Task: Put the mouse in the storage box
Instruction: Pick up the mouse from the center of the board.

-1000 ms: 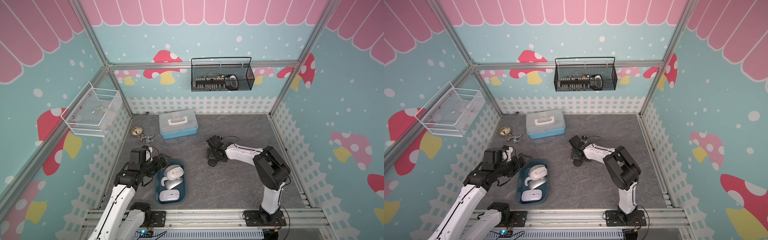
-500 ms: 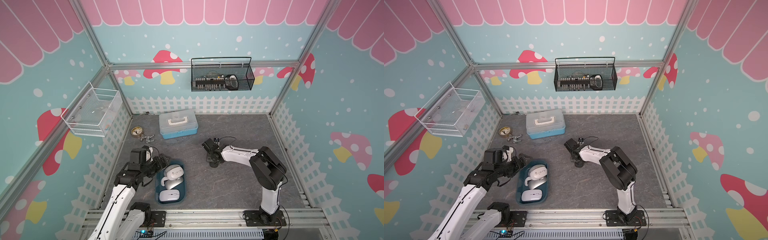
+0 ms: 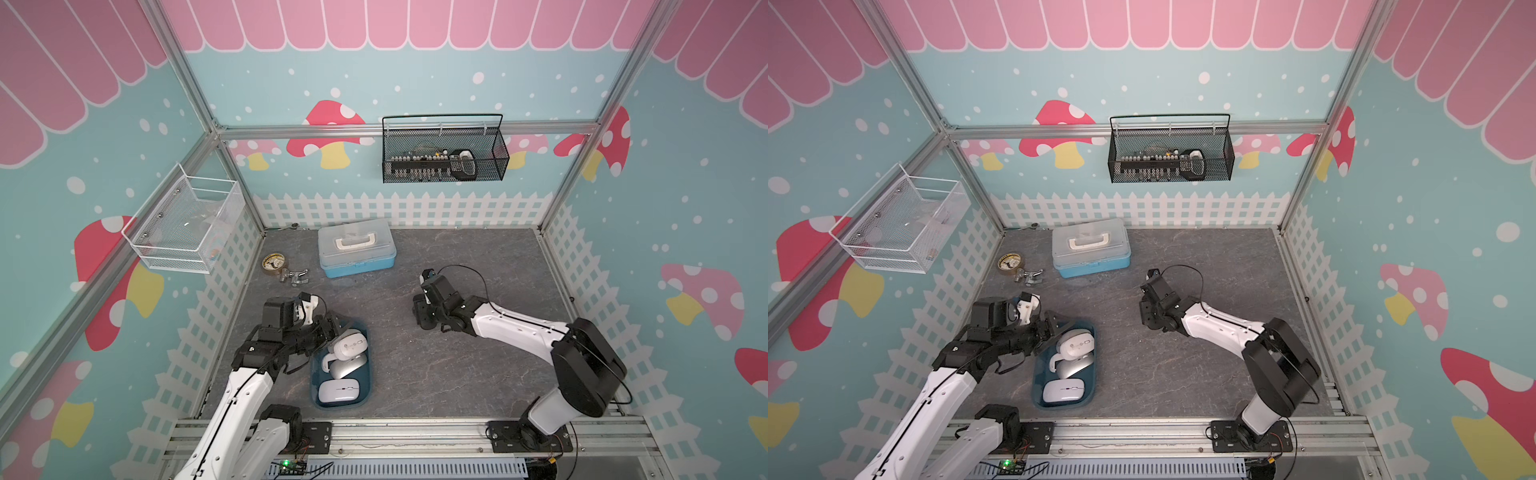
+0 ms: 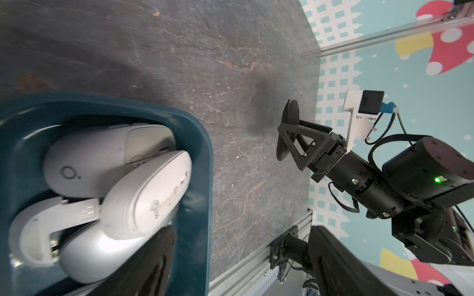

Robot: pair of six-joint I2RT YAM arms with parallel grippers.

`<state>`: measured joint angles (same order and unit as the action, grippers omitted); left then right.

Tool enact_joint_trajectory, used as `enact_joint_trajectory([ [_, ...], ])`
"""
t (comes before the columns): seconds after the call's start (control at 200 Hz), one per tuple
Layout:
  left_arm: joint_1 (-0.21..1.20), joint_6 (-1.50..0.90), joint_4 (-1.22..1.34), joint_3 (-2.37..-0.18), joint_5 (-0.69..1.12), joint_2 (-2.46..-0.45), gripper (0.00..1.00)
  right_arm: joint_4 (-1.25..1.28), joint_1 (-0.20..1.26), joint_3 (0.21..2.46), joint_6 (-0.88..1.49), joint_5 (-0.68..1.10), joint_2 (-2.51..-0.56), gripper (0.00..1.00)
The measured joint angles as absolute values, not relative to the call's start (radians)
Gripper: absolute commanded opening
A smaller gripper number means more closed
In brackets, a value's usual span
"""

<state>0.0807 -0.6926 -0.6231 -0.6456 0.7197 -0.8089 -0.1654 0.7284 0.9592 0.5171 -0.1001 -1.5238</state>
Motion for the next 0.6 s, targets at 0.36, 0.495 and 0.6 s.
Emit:
enact_joint_trajectory([
  [0.36,0.246,-0.757,-0.49,-0.666,0.929,-0.812,0.82,0.281,0.762,0.569,0.147,0.274,-1.094,0.45],
  [0.495,0.407,-0.798,-0.446,-0.708,0.899,-0.831,0.82,0.345,0.799,0.557,0.064,0.37,-1.087,0.45],
  [0.6,0.494,-0.815,-0.42,-0.738,0.863,-0.861,0.78,0.372,0.831,0.557,0.017,0.421,-1.087,0.45],
])
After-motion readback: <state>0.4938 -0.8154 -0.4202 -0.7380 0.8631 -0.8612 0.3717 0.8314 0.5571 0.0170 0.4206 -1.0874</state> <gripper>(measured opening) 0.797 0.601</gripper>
